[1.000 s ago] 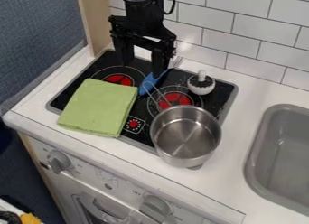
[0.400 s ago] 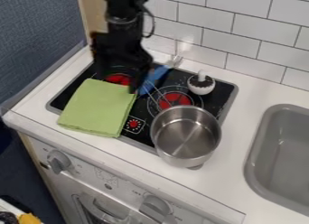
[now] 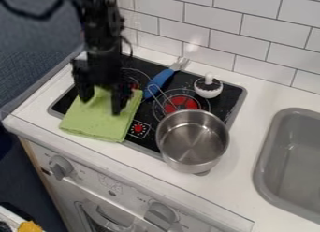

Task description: Moved the green cloth to the upper left side of the burner

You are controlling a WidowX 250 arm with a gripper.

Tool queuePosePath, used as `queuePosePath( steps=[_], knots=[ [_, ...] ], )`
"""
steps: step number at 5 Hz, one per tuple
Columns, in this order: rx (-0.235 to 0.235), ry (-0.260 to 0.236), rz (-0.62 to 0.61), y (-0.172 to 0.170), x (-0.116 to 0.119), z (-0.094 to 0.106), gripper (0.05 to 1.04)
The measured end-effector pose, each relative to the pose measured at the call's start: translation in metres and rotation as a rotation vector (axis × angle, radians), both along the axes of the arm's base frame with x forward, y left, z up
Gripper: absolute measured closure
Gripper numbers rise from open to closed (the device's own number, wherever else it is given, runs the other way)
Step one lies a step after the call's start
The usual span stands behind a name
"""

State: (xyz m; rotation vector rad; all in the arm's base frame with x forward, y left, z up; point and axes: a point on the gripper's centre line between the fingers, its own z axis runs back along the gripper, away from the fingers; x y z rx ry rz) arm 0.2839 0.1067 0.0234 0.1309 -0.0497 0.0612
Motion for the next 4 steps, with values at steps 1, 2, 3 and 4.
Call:
queuePosePath(
  steps=[1,2,3,4],
  knots=[
    [-0.041,-0.026,0.021,0.014,-0.004,-0.011,0.083],
    [-0.039,-0.028,-0.001,0.016,0.000,-0.016,0.083],
    [-0.019,-0.057,-0.019,0.025,0.023,-0.014,0.083],
    [-0.006,-0.088,-0.034,0.036,0.062,-0.013,0.083]
  ],
)
